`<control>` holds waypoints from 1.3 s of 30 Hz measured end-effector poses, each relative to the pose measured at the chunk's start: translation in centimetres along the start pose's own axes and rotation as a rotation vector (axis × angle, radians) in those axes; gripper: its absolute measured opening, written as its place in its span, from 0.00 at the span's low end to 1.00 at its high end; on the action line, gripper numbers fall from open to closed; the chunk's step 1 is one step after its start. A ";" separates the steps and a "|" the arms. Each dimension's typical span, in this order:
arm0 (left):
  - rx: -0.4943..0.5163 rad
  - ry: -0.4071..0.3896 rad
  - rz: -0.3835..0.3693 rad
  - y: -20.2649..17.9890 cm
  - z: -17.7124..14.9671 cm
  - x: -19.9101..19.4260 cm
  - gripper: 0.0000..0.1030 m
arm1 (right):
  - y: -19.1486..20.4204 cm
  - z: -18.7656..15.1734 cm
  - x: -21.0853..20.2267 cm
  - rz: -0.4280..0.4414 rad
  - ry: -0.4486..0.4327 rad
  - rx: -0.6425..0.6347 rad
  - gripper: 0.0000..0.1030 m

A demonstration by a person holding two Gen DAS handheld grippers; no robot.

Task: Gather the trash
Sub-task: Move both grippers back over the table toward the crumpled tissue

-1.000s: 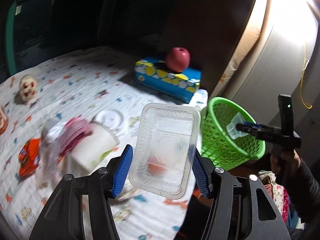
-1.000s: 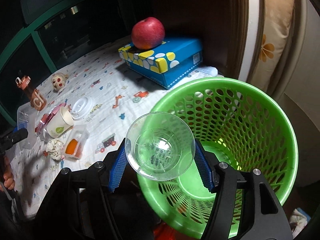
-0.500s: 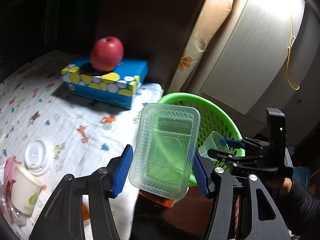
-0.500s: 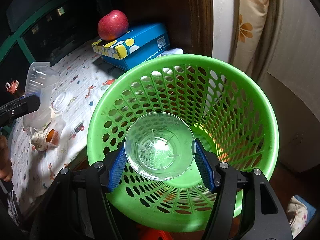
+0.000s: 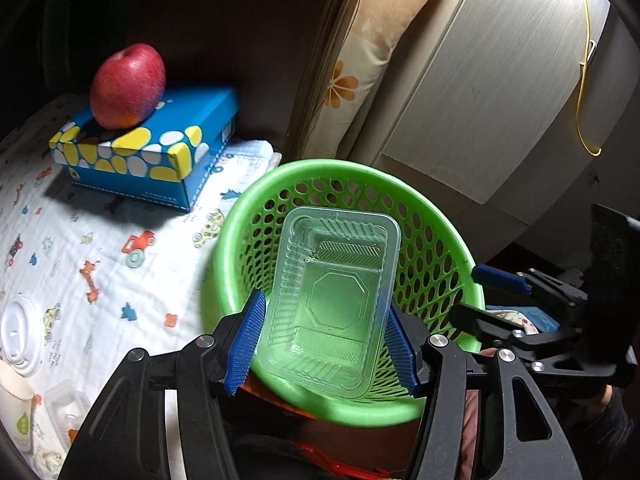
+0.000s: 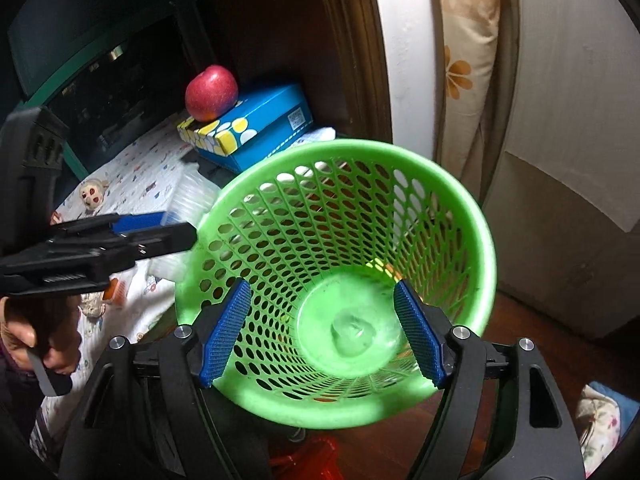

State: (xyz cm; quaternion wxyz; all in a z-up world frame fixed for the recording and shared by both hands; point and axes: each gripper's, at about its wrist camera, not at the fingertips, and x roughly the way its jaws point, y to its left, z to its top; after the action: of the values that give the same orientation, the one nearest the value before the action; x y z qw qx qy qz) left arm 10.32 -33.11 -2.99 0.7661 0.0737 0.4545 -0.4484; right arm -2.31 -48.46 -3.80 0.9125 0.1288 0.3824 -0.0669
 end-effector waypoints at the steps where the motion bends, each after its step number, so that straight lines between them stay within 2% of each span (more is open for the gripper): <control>1: -0.002 0.009 -0.001 -0.2 0.0 0.4 0.54 | -0.2 -0.1 -0.4 -0.002 -0.008 0.005 0.73; 8: 0.003 0.052 -0.009 -1.3 -0.7 2.0 0.55 | -1.2 -0.6 -1.9 -0.007 -0.037 0.031 0.75; 10: -0.005 0.059 -0.019 -1.2 -0.9 2.2 0.61 | -1.3 -0.7 -2.0 -0.004 -0.039 0.035 0.75; 15: -0.022 0.041 -0.033 -1.2 -1.3 1.5 0.67 | -0.9 -0.6 -2.2 0.003 -0.046 0.030 0.76; 20: -0.048 -0.016 0.009 0.0 -2.1 -1.2 0.67 | 0.7 -0.2 -2.2 0.020 -0.053 -0.002 0.77; 24: -0.073 -0.060 0.079 1.8 -3.1 -4.1 0.67 | 2.5 0.2 -1.8 0.044 -0.050 -0.035 0.77; 32: -0.167 -0.134 0.282 8.2 -6.0 -10.0 0.67 | 7.7 0.8 0.0 0.124 -0.022 -0.116 0.78; 37: -0.221 -0.147 0.402 11.8 -9.2 -13.4 0.67 | 11.5 0.6 1.4 0.174 0.009 -0.173 0.78; 39: -0.250 -0.146 0.427 13.0 -10.5 -14.3 0.67 | 13.0 0.4 2.1 0.192 0.023 -0.194 0.78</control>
State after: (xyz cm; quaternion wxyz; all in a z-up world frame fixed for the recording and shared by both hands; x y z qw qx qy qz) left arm 10.92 -11.15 -1.99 0.8773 0.0402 0.4241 -0.2211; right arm 2.27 -36.21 -2.61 0.9184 0.0767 0.3836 0.0597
